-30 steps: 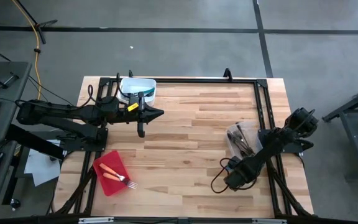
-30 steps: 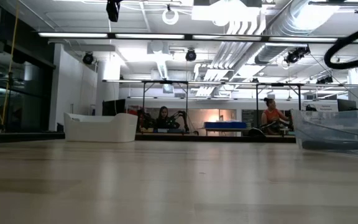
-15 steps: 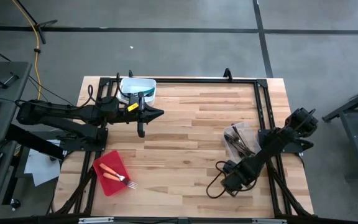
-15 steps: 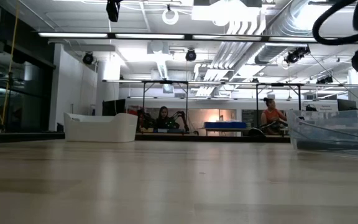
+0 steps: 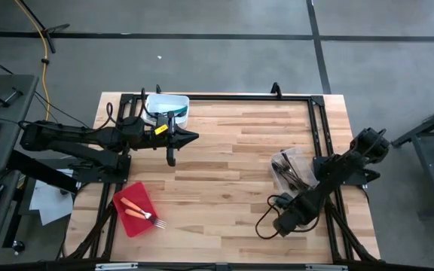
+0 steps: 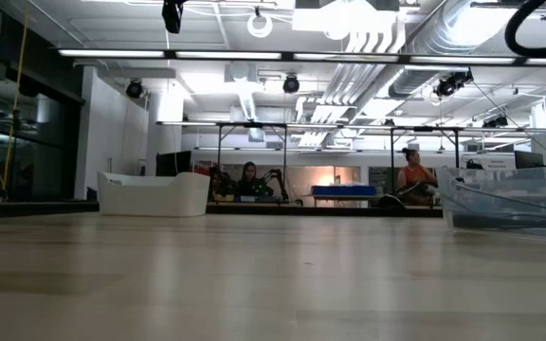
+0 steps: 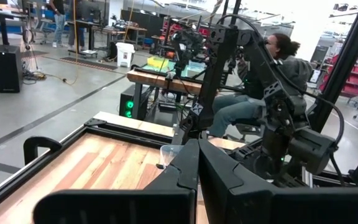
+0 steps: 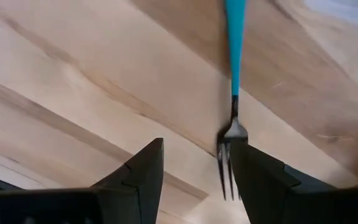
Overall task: Sort silverware by color (type)
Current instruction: Put the blue fork into the white bin
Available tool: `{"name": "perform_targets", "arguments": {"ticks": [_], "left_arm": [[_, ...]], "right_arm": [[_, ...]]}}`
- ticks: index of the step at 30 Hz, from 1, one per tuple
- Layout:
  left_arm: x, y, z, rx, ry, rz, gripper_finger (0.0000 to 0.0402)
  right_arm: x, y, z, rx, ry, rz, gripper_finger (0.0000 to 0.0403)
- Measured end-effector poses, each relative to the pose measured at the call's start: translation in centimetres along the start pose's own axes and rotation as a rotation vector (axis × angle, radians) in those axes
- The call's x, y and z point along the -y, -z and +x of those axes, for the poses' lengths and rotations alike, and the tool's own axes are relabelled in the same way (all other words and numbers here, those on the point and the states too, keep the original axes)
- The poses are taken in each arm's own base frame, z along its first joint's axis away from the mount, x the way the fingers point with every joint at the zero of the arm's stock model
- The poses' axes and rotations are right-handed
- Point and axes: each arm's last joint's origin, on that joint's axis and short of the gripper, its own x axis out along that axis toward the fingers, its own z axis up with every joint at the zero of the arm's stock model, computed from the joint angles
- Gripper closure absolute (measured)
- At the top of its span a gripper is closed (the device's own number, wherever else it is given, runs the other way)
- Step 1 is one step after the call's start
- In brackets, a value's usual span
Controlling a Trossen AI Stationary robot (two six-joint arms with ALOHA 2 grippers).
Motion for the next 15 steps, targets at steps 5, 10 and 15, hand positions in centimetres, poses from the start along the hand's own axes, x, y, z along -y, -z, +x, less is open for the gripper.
{"name": "perform_targets", "arguments": {"ticks": [5, 10, 15], "left_arm": [[0.0, 0.0, 0.0, 0.000, 0.000, 0.000, 0.0402], [0.0, 0.0, 0.0, 0.001, 0.000, 0.000, 0.0402], [0.0, 0.0, 0.0, 0.000, 0.000, 0.000, 0.0402]], "right_arm": [[0.9, -0.1, -0.9, 0.066, 0.009, 0.061, 0.0233], [1.2, -0.2, -0.3, 0.040, 0.010, 0.059, 0.0234], [1.8, -0.7, 1.6, 0.032, -0.050, 0.080, 0.0234]]}}
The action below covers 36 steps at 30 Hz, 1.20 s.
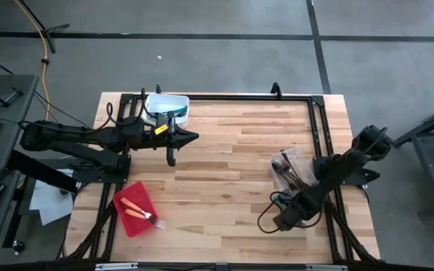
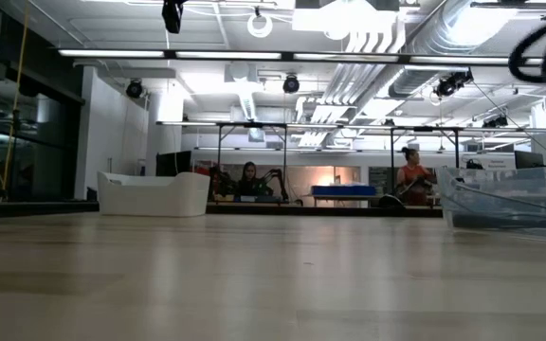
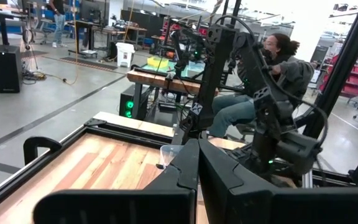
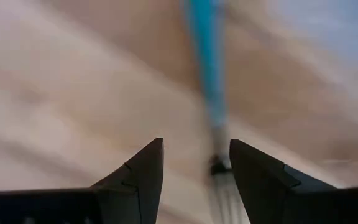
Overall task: Sort silverware by color (type)
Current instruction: Put the blue fork into the white bin
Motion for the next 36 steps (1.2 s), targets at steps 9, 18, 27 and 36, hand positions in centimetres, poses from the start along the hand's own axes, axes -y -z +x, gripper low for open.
{"name": "perform_targets", "arguments": {"ticks": [9, 18, 27, 36], "left_arm": [[0.0, 0.0, 0.0, 0.000, 0.000, -0.001, 0.0402], [0.0, 0.0, 0.0, 0.001, -0.006, -0.001, 0.0402], [0.0, -0.1, 0.0, 0.012, -0.020, -0.002, 0.0402], [0.0, -0.1, 0.0, 0.013, -0.021, -0.002, 0.0401]], "right_arm": [[1.0, -0.3, 1.0, -0.006, 0.021, 0.023, 0.0234], [1.0, -0.3, 1.0, -0.018, 0.027, 0.015, 0.0311], [0.6, -0.1, 0.7, -0.054, 0.018, -0.046, 0.0397], [-1.7, 1.0, -1.4, -0.151, -0.075, -0.295, 0.0401]]}}
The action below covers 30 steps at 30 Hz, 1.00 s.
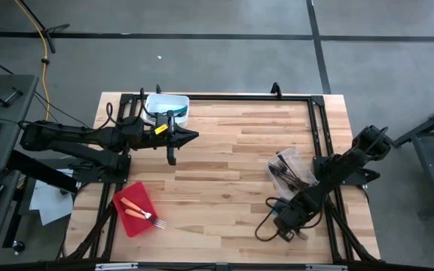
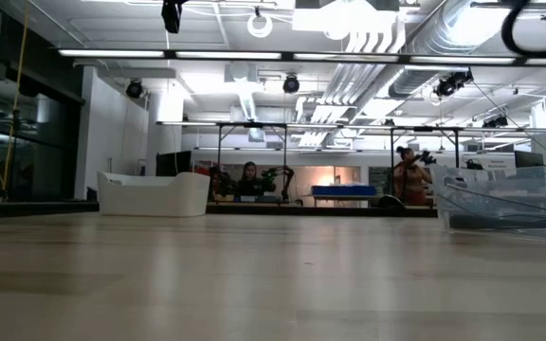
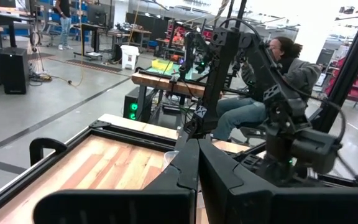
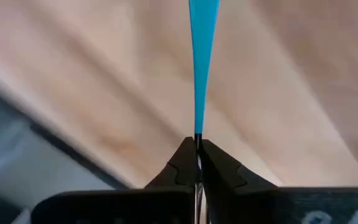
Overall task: Sort silverware by color (type)
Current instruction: Put the blue fork into the white bin
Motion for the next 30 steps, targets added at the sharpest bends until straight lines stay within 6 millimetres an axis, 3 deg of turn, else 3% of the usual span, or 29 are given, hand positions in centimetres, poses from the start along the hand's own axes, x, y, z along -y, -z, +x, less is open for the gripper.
{"name": "perform_targets", "arguments": {"ticks": [4, 8, 13, 22, 26, 30], "left_arm": [[0.0, 0.0, 0.0, 0.000, 0.000, 0.000, 0.0402], [0.0, 0.0, 0.0, 0.000, 0.000, 0.000, 0.0402], [0.0, 0.0, 0.0, 0.000, 0.001, -0.001, 0.0402], [0.2, -0.1, -0.1, 0.000, 0.038, -0.055, 0.0402], [0.3, -0.5, -0.6, 0.013, 0.075, -0.058, 0.0402], [0.4, -1.2, -1.3, 0.037, 0.109, -0.060, 0.0401]], "right_arm": [[-2.0, 0.1, -1.7, 0.012, -0.081, -0.211, 0.0402], [-3.8, -1.5, -4.2, 0.119, -0.155, -0.357, 0.0402], [-4.3, -5.8, -7.5, 0.384, -0.154, -0.445, 0.0402], [-2.2, -15.9, -13.5, 0.902, -0.215, -0.462, 0.0403], [-2.1, -18.1, -16.3, 1.125, -0.324, -0.522, 0.0403], [-2.6, -18.5, -18.3, 1.292, -0.358, -0.660, 0.0403]]}}
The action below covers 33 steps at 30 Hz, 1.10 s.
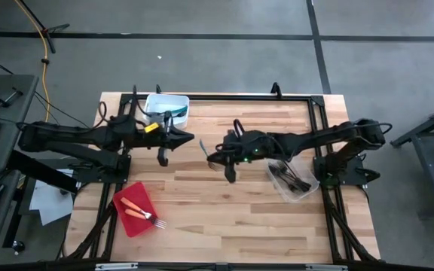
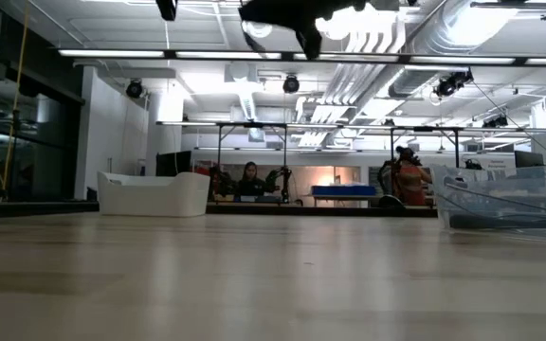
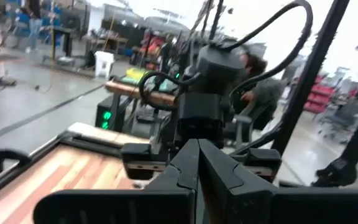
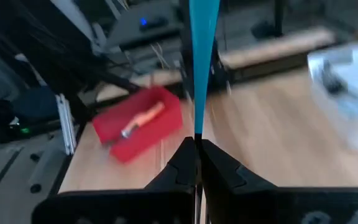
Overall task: Sort silverware by color (type)
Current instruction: Put the blue fork into the white bin
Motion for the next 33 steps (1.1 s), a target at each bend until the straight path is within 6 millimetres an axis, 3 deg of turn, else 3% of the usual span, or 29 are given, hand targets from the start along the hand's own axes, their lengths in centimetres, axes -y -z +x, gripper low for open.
{"name": "perform_targets", "arguments": {"ticks": [9, 19, 33], "left_arm": [[0.2, -0.9, -1.0, 0.042, 0.019, -0.002, 0.0402], [0.1, -0.7, -0.8, 0.032, 0.017, -0.026, 0.0394], [-0.1, 0.6, 1.3, 0.015, 0.003, -0.051, 0.0246]], "right_arm": [[-0.5, -4.7, -0.8, 0.106, 0.011, -0.160, 0.0403], [1.3, -6.1, -1.1, 0.110, 0.051, -0.152, 0.0403], [1.2, -6.1, -1.1, 0.111, 0.046, -0.138, 0.0403]]}}
